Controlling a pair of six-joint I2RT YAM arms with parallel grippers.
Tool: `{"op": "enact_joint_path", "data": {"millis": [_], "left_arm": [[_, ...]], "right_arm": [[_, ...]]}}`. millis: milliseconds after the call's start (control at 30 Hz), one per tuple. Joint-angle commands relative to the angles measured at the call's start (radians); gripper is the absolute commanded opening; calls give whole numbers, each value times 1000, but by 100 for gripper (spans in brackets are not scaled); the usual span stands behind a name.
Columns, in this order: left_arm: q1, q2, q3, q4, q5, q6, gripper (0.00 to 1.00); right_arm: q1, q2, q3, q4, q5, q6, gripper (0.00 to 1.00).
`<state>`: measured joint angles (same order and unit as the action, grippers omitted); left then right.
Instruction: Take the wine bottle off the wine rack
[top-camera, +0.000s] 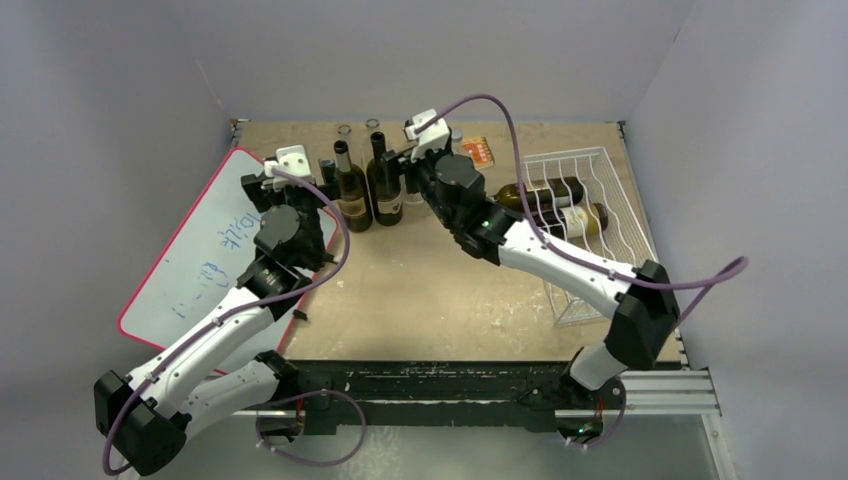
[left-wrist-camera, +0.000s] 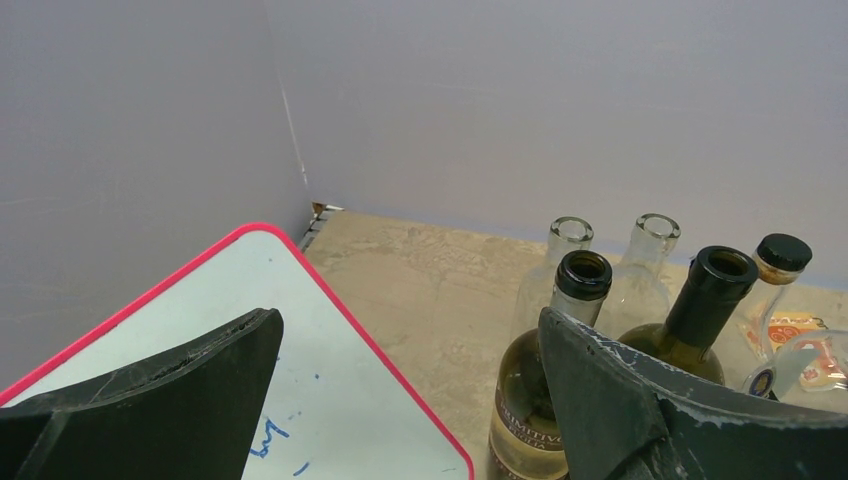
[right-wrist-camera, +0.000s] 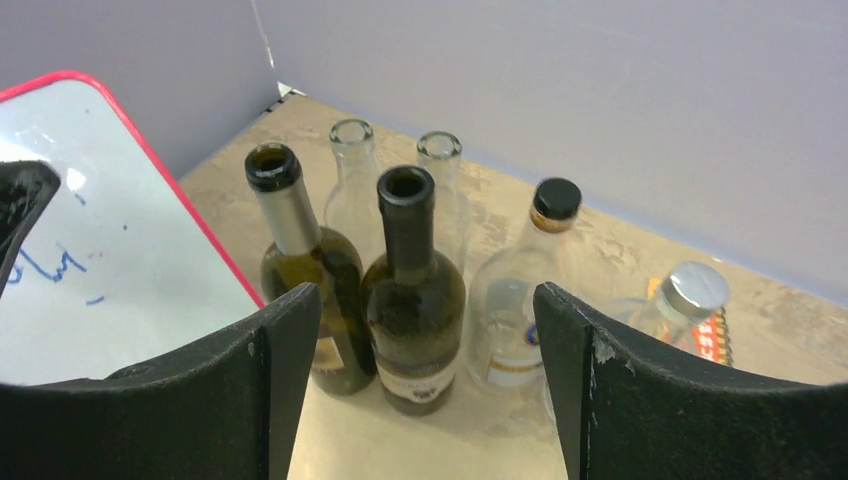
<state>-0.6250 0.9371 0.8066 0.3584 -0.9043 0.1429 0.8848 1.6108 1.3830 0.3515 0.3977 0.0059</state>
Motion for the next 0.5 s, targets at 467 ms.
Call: {"op": "enact_joint_path", "data": {"millis": [467], "left_arm": [[-4, 8, 31, 25, 4, -6, 100]], "right_arm": [[5, -410, -336, -295, 59, -116, 87]]}}
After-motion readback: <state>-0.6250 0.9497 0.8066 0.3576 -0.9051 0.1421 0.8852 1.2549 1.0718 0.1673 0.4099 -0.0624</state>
